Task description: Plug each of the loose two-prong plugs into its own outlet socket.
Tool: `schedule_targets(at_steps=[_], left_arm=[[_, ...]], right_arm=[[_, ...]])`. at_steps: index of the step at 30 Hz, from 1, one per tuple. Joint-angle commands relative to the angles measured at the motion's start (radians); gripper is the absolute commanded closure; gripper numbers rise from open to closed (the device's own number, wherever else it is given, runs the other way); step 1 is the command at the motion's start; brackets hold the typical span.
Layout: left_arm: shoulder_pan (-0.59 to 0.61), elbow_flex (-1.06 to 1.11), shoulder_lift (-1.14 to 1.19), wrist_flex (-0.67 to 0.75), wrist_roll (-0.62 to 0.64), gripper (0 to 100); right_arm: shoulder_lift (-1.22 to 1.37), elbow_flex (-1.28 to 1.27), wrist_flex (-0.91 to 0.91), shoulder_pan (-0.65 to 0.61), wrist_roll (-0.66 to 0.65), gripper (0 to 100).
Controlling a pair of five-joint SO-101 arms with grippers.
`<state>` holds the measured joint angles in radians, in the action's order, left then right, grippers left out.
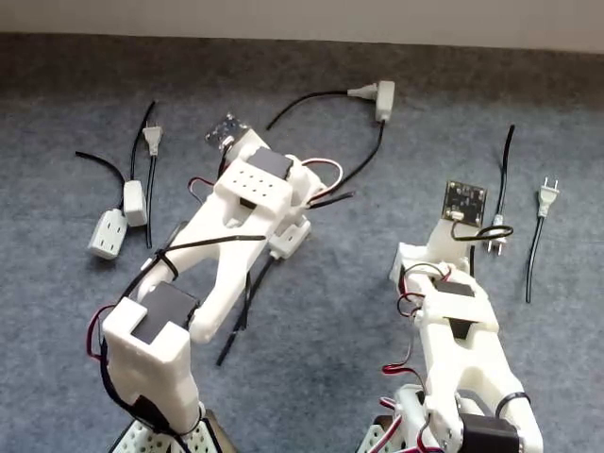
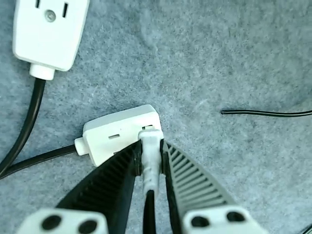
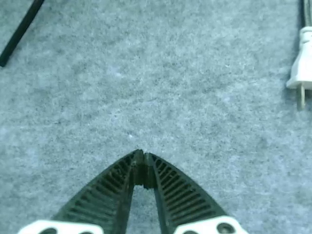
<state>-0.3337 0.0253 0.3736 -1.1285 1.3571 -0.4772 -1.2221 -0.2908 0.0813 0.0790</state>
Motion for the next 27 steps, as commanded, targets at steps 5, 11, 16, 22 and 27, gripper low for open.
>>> schedule_targets(at_steps=[5,11,16,22,27], left_arm=[[0.073,0.047,0.008,-0.087,0.005,99],[0.114,0.102,0.008,-0.16,-0.003,99],[0.12,0.156,0.008,-0.15,-0.003,99],[0.122,0.162,0.008,-0.155,-0.034,99],[0.124,0.182,0.008,-0.155,-0.23,99]], right_arm=[[0.001,0.004,0.016,-0.008,0.005,99.1],[0.001,0.004,0.016,-0.008,0.005,99.1],[0.001,0.004,0.016,-0.008,0.005,99.1],[0.001,0.004,0.016,-0.008,0.005,99.1],[0.001,0.004,0.016,-0.008,0.005,99.1]])
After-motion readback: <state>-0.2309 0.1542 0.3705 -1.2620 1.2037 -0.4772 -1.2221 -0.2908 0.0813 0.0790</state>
